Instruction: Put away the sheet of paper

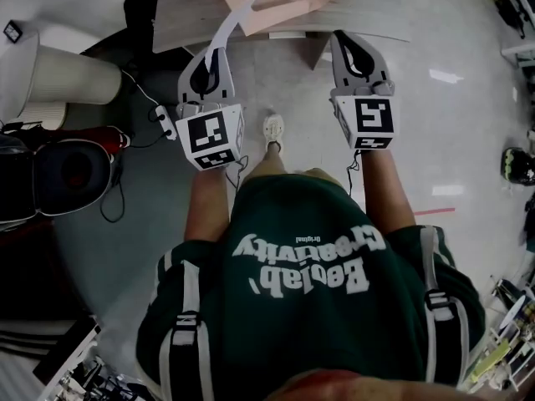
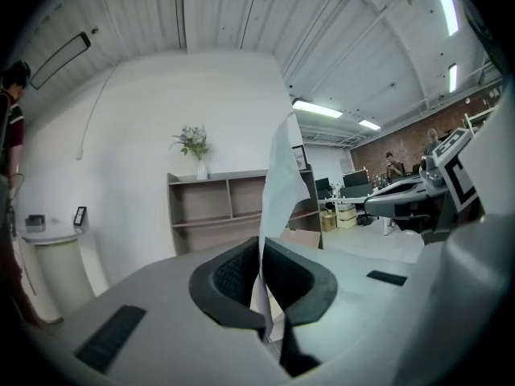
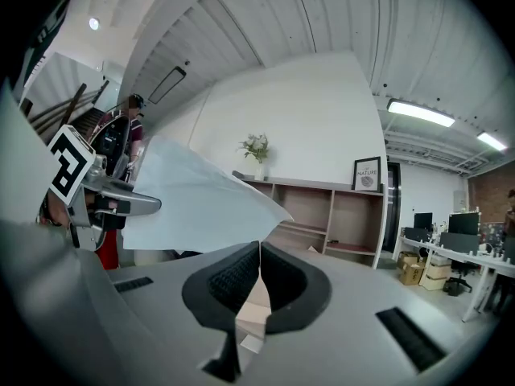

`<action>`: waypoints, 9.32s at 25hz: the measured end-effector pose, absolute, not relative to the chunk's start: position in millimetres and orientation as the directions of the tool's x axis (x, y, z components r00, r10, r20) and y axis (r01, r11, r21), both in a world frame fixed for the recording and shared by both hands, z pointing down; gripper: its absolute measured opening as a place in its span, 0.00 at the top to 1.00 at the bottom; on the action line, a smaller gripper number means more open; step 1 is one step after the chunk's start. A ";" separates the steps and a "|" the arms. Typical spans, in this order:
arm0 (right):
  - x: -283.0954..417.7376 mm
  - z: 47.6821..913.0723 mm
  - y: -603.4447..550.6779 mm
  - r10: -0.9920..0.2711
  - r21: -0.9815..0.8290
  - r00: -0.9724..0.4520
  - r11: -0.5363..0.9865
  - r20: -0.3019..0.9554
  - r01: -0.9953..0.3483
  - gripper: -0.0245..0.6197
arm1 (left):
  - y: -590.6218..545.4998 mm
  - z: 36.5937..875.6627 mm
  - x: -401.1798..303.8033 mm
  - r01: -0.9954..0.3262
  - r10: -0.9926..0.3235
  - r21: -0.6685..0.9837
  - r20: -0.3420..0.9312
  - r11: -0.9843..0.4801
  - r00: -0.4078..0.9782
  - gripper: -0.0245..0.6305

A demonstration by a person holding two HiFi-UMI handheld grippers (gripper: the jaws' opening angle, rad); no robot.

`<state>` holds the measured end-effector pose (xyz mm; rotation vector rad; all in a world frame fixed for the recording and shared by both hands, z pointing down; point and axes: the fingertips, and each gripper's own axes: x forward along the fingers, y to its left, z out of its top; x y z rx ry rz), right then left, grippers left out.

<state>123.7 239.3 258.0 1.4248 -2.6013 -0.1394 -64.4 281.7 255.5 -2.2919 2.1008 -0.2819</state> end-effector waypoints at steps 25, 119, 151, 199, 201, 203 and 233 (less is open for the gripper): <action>40.5 251.8 80.5 -0.900 0.233 -0.406 0.434 0.161 -0.870 0.91 | 93.1 262.5 -157.3 -0.967 -0.964 -0.069 0.121 -0.245 0.236 0.93; 32.1 369.3 -261.6 -0.804 0.190 -0.461 0.554 0.375 -0.811 0.91 | -193.8 444.4 -102.0 -0.831 -0.676 -0.091 0.633 -0.549 0.377 0.93; 49.3 394.5 -247.1 -0.810 0.221 -0.382 0.512 0.444 -0.830 0.91 | -225.7 595.0 -101.3 -0.818 -0.597 -0.260 0.793 -0.513 0.123 0.51; 74.1 423.4 -240.6 -0.804 0.214 -0.307 0.464 0.510 -0.859 0.91 | -255.7 670.4 -53.7 -0.916 -0.537 -0.002 0.811 -0.401 0.233 0.93; 73.3 424.5 -240.3 -0.801 0.211 -0.313 0.470 0.510 -0.857 0.91 | -255.1 670.5 -54.2 -0.919 -0.538 -0.017 0.815 -0.394 0.216 0.93; 71.3 423.9 -239.8 -0.800 0.210 -0.319 0.474 0.509 -0.855 0.91 | -254.6 667.5 -54.1 -0.920 -0.543 -0.028 0.814 -0.392 0.206 0.93; 74.8 409.2 -222.8 -0.815 0.206 -0.341 0.476 0.469 -0.855 0.91 | -256.2 618.7 -45.1 -0.867 -0.589 -0.038 0.749 -0.496 0.304 0.93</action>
